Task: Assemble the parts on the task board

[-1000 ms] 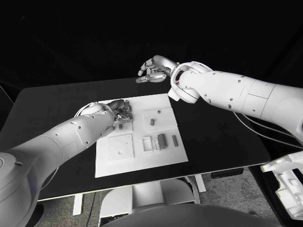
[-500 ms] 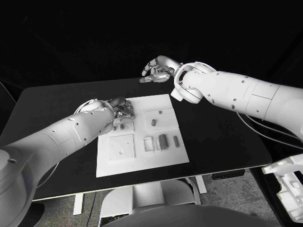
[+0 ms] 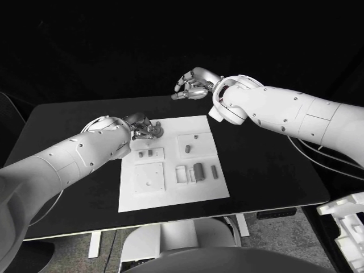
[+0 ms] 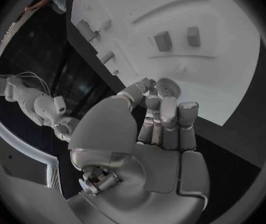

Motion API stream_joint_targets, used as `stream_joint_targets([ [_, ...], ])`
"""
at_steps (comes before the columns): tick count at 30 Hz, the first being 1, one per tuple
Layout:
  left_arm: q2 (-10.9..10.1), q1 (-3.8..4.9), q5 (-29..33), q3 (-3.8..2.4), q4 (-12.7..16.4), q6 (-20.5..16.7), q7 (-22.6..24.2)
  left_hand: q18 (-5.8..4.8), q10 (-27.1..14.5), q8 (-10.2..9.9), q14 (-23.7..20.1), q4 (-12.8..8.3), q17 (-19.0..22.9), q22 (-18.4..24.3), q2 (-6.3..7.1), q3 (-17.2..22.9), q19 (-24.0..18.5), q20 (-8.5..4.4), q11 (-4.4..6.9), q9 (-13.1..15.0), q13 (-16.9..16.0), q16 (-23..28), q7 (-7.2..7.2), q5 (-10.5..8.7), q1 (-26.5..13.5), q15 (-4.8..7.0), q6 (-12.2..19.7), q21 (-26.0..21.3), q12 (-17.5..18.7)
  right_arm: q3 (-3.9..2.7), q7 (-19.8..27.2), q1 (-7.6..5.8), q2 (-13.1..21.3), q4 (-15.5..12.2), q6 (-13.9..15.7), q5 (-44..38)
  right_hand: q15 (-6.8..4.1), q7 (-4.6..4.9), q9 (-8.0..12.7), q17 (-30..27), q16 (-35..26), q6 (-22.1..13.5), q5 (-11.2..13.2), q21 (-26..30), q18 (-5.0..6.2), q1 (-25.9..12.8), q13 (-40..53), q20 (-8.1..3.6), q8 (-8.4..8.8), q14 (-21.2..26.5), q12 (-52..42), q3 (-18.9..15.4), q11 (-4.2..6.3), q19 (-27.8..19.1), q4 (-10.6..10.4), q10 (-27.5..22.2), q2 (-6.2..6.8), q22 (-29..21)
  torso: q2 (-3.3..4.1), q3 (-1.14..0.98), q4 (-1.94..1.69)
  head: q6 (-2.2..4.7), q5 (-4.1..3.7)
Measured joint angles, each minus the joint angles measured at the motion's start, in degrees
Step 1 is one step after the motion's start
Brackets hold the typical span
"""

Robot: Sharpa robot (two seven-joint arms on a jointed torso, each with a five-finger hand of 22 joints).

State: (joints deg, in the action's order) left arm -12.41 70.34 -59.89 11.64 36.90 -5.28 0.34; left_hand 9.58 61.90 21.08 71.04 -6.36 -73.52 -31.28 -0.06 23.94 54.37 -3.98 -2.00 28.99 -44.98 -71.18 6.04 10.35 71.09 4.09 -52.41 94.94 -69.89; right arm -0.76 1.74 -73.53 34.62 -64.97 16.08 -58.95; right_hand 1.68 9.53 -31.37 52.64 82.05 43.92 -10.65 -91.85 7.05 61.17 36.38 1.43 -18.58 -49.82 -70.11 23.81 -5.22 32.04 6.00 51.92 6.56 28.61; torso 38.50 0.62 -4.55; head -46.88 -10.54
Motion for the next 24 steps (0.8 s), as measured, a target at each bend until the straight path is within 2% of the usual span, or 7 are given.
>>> stream_joint_targets([
  [7, -1.4, 0.03, 0.2, -0.04, 0.3, 0.8, 0.0, 0.00, 0.0, -0.1, 0.0, 0.0, 0.0, 0.0, 0.07, 0.0, 0.0, 0.01, 0.00, 0.0, 0.0, 0.0, 0.00, -0.15, 0.1, 0.00, 0.0, 0.0, 0.0, 0.00, 0.0, 0.00, 0.3, 0.0, -0.1, 0.0, 0.00, 0.00, 0.0, 0.0, 0.0, 0.0, 0.0, 0.0, 0.00, 0.0, 0.0, 0.00, 0.00, 0.0, 0.0, 0.0, 0.00, 0.0, 0.0, 0.0, 0.00, 0.0, -0.30, 0.58, -0.67, -0.20, -0.17],
  [11, -1.9, 0.02, 0.2, -0.04, 0.5, 1.5, 0.1, 0.00, 0.0, -0.3, 0.0, 0.0, 0.0, 0.0, 0.08, 0.0, 0.0, 0.01, 0.00, 0.0, 0.0, 0.0, 0.00, 0.06, 0.1, 0.00, 0.0, 0.0, 0.0, 0.00, 0.0, 0.00, 0.3, 0.0, -0.1, 0.0, 0.00, 0.00, 0.0, 0.0, 0.0, 0.0, 0.0, 0.0, 0.00, 0.0, 0.0, 0.00, 0.00, 0.0, 0.0, 0.0, 0.00, 0.0, 0.0, 0.0, 0.00, 0.0, -0.32, 0.76, -0.81, -0.25, -0.03],
  [16, -2.2, -0.04, -0.4, 0.01, -0.2, 2.3, 1.5, 0.00, 0.0, -0.1, 0.0, -0.2, 0.1, 0.0, 0.15, 0.1, 0.0, 0.01, 0.00, 0.0, 0.1, 0.0, 0.01, 0.06, 0.1, 0.00, 0.0, 0.0, 0.0, 0.00, 0.0, 0.02, 0.3, 0.0, -0.2, 0.1, 0.00, 0.00, 0.0, 0.0, 0.0, 0.0, 0.0, 0.0, 0.00, 0.0, 0.0, 0.00, 0.00, 0.0, 0.0, 0.0, 0.00, 0.0, 0.0, 0.0, 0.00, 0.0, -0.32, 0.80, -0.82, -0.23, 0.32],
  [20, -2.4, -0.05, -2.2, 0.12, -2.1, 2.7, 4.1, 0.00, 0.0, -0.1, 0.0, -0.4, 0.1, 0.0, 0.23, 0.3, 0.0, 0.01, 0.00, 0.0, 0.1, 0.0, 0.00, 0.05, 0.1, 0.00, 0.0, 0.0, 0.0, 0.00, 0.0, 0.03, 0.3, 0.1, -0.2, 0.1, 0.00, 0.00, 0.0, 0.0, 0.0, 0.0, 0.0, 0.0, 0.00, 0.0, 0.0, 0.00, 0.00, 0.0, 0.0, 0.0, 0.00, 0.0, 0.0, 0.0, 0.00, 0.0, -0.31, 0.73, -0.77, -0.05, 0.56],
  [24, -2.4, -0.01, -4.3, 0.84, -3.6, 2.7, 6.2, 0.00, 0.0, 0.0, 0.0, -0.5, 0.1, 0.0, 0.24, 0.3, 0.0, 0.02, 0.00, 0.0, 0.1, 0.0, 0.00, 0.05, 0.1, 0.00, 0.0, 0.0, 0.0, 0.00, 0.1, 0.07, 0.3, 0.2, -0.2, 0.1, 0.00, 0.00, 0.0, 0.0, 0.0, 0.0, 0.0, 0.0, 0.00, -0.2, 0.0, 0.00, 0.00, 0.0, 0.0, 0.0, 0.00, 0.0, 0.0, 0.0, 0.17, 0.0, -0.28, 0.66, -0.71, 0.07, 0.61],
])
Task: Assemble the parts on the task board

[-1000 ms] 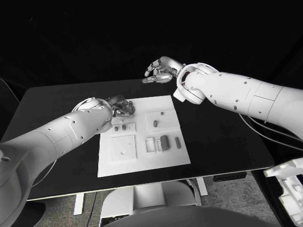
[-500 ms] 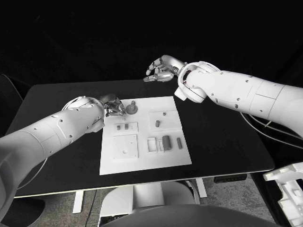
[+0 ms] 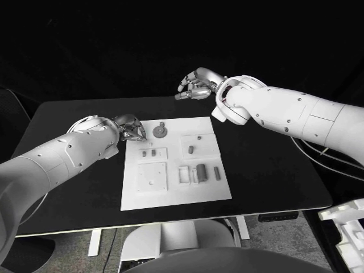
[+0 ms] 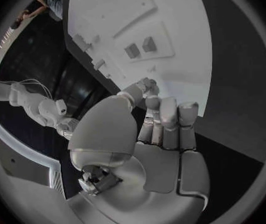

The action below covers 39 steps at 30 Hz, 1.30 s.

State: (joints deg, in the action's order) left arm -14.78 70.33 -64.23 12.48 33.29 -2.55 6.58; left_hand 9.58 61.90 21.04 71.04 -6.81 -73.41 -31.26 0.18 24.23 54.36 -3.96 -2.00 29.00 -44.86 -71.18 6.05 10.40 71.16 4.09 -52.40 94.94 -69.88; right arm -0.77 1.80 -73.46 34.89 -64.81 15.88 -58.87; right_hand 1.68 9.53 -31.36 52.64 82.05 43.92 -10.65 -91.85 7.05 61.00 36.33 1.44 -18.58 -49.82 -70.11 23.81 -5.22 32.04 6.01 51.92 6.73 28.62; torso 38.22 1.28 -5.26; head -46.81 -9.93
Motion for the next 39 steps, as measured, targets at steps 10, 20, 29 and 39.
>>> stream_joint_targets([
  [10, 0.3, 0.00, -3.1, 0.71, -0.8, 0.0, 3.7, 0.02, 0.0, 0.0, 0.0, -0.2, 0.0, 0.0, 0.38, 0.2, -0.1, 0.09, 0.00, 0.4, 0.1, 0.0, 0.00, -0.03, 0.4, 0.00, 0.0, 0.0, 0.0, 0.00, 0.0, 0.07, -0.2, 0.1, 0.0, 0.0, 0.00, 0.00, 0.0, 0.0, 0.0, 0.0, 0.0, 0.0, -0.01, -0.1, 0.0, 0.00, 0.00, 0.0, 0.0, 0.0, 0.00, 0.0, 0.0, 0.0, 0.06, -0.1, 0.05, -0.18, 0.08, 0.17, 0.07],
  [20, 0.7, 0.12, -4.0, 0.74, -1.7, 0.3, 5.3, 0.04, 0.0, 0.0, 0.0, -0.3, 0.0, 0.0, 0.45, 0.3, -0.1, 0.09, 0.00, 0.2, 0.1, 0.0, 0.00, -0.03, 0.3, 0.00, 0.0, 0.0, 0.0, 0.00, 0.0, 0.07, -0.7, 0.2, -0.1, 0.0, 0.00, 0.00, 0.0, 0.0, 0.0, 0.0, 0.0, 0.0, 0.00, -0.1, 0.0, 0.00, 0.00, 0.0, 0.0, 0.0, 0.00, 0.0, 0.0, 0.0, 0.06, -0.1, 0.10, -0.29, 0.17, 0.35, -0.05],
  [29, 1.4, 0.13, -4.2, 0.75, -1.6, 1.0, 5.8, 0.06, 0.0, -0.2, 0.0, -0.3, 0.1, 0.0, 0.44, 0.3, -0.1, 0.10, 0.00, 0.2, 0.1, 0.0, 0.00, -0.04, 0.3, 0.00, 0.0, 0.0, 0.0, 0.00, 0.0, 0.08, -1.2, 0.5, -0.1, 0.0, 0.00, 0.00, 0.0, 0.0, 0.0, 0.0, 0.0, 0.0, 0.00, -0.1, 0.0, 0.00, 0.00, 0.0, 0.0, 0.0, 0.00, 0.0, 0.0, 0.0, 0.06, 0.0, 0.12, -0.30, 0.20, 0.38, -0.57],
  [39, 2.1, 0.09, -4.3, 0.76, -2.3, 1.1, 5.8, 0.09, 0.0, 0.0, 0.0, -0.2, 0.1, 0.0, 0.50, 0.5, -0.1, 0.10, 0.00, 0.2, 0.1, 0.0, 0.00, -0.13, 0.9, 0.00, 0.0, 0.0, 0.0, 0.00, 0.0, 0.09, -1.6, 0.4, -0.1, 0.0, 0.00, 0.00, 0.0, 0.0, 0.0, 0.0, 0.0, 0.0, 0.00, -0.1, 0.0, 0.00, 0.00, 0.0, 0.0, 0.0, 0.00, 0.0, 0.0, 0.0, 0.06, 0.0, 0.18, -0.29, 0.25, 0.38, -1.02],
])
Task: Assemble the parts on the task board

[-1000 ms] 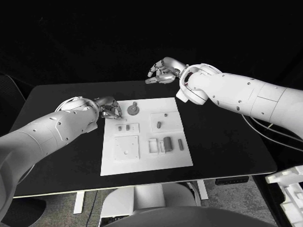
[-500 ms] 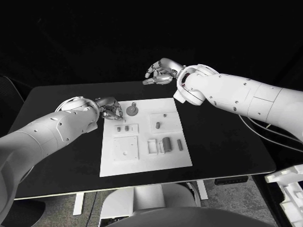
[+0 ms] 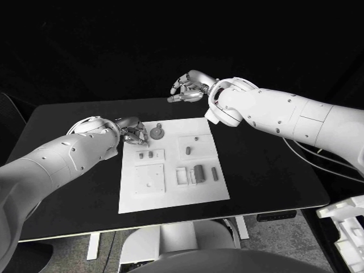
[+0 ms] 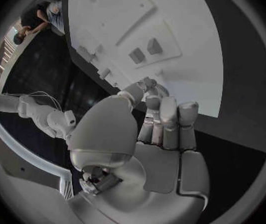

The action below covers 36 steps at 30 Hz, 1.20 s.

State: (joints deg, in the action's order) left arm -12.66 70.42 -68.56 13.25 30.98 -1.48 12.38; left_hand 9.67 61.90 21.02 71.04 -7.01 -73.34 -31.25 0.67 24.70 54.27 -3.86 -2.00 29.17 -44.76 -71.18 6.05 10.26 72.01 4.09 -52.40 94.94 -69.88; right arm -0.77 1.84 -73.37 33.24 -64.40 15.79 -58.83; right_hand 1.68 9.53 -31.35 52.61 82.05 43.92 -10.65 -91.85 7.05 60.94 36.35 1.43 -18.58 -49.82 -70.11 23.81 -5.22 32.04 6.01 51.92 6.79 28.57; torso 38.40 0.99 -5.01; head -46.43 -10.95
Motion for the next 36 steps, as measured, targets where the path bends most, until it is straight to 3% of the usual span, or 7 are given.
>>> stream_joint_targets([
  [36, 1.2, -0.71, -0.1, -0.03, -2.0, 0.3, 0.0, 0.03, 0.0, -0.2, 0.0, 0.0, 0.0, 0.0, 0.32, 0.3, -0.1, 0.10, 0.00, 0.0, 0.0, 0.0, 0.00, 0.19, 0.3, 0.00, 0.0, 0.0, 0.0, 0.00, 0.0, -0.01, 0.1, -0.8, 0.0, 0.0, 0.00, 0.00, 0.0, 0.0, 0.0, 0.0, 0.0, 0.0, 0.00, 0.0, 0.0, 0.00, 0.00, 0.0, 0.0, -0.2, 0.00, 0.0, -0.2, 0.0, 0.00, 0.0, 0.01, 0.18, -0.18, -0.52, -1.22],
])
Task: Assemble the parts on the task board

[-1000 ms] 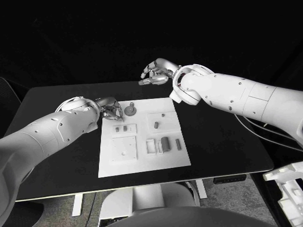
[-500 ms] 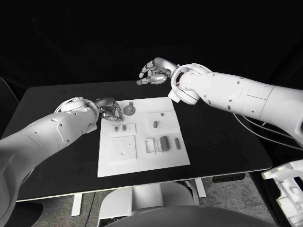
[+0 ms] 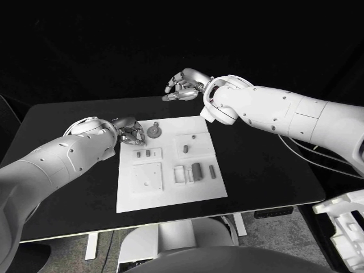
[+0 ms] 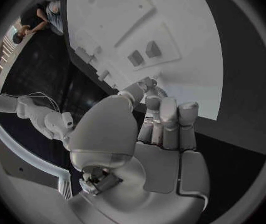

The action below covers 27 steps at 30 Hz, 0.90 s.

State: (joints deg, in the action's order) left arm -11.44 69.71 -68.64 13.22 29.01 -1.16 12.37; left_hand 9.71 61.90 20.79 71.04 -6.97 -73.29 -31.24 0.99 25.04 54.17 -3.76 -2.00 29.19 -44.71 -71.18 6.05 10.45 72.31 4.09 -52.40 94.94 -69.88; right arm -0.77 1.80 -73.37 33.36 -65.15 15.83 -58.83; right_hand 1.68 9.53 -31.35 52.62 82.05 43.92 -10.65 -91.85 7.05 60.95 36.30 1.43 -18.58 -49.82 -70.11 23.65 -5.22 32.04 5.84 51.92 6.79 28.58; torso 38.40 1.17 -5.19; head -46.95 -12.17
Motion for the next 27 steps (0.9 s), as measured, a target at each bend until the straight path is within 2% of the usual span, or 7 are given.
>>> stream_joint_targets([
  [12, 0.1, -0.03, 0.2, 0.00, -1.0, 0.0, 0.0, 0.00, 0.0, 0.2, 0.0, 0.0, 0.0, 0.0, 0.07, 0.0, 0.0, 0.00, 0.00, 0.0, 0.0, 0.0, 0.00, -0.09, 0.1, 0.00, 0.0, 0.0, 0.0, 0.00, 0.0, -0.01, 0.2, -0.4, 0.0, 0.0, 0.00, 0.00, 0.0, 0.0, 0.0, 0.0, 0.0, 0.0, 0.00, 0.0, 0.0, 0.00, 0.00, 0.0, 0.0, 0.0, 0.00, 0.0, 0.0, 0.0, 0.00, 0.0, 0.01, 0.03, -0.04, -0.06, -0.26],
  [27, 0.4, -0.11, 0.6, 0.01, -0.7, 0.1, 0.0, 0.01, 0.0, 0.2, 0.0, 0.0, 0.0, 0.0, -0.14, 0.0, 0.0, 0.01, 0.00, 0.1, 0.0, 0.0, 0.00, -0.10, -0.1, 0.00, 0.0, 0.0, 0.0, 0.00, -0.1, -0.03, 0.3, -0.5, 0.0, 0.0, 0.00, 0.00, 0.0, 0.0, 0.0, 0.0, 0.0, 0.0, 0.00, 0.0, 0.0, 0.00, 0.00, 0.0, 0.0, 0.0, 0.00, 0.0, 0.0, 0.0, 0.00, 0.0, -0.04, 0.08, -0.06, -0.35, -0.57],
])
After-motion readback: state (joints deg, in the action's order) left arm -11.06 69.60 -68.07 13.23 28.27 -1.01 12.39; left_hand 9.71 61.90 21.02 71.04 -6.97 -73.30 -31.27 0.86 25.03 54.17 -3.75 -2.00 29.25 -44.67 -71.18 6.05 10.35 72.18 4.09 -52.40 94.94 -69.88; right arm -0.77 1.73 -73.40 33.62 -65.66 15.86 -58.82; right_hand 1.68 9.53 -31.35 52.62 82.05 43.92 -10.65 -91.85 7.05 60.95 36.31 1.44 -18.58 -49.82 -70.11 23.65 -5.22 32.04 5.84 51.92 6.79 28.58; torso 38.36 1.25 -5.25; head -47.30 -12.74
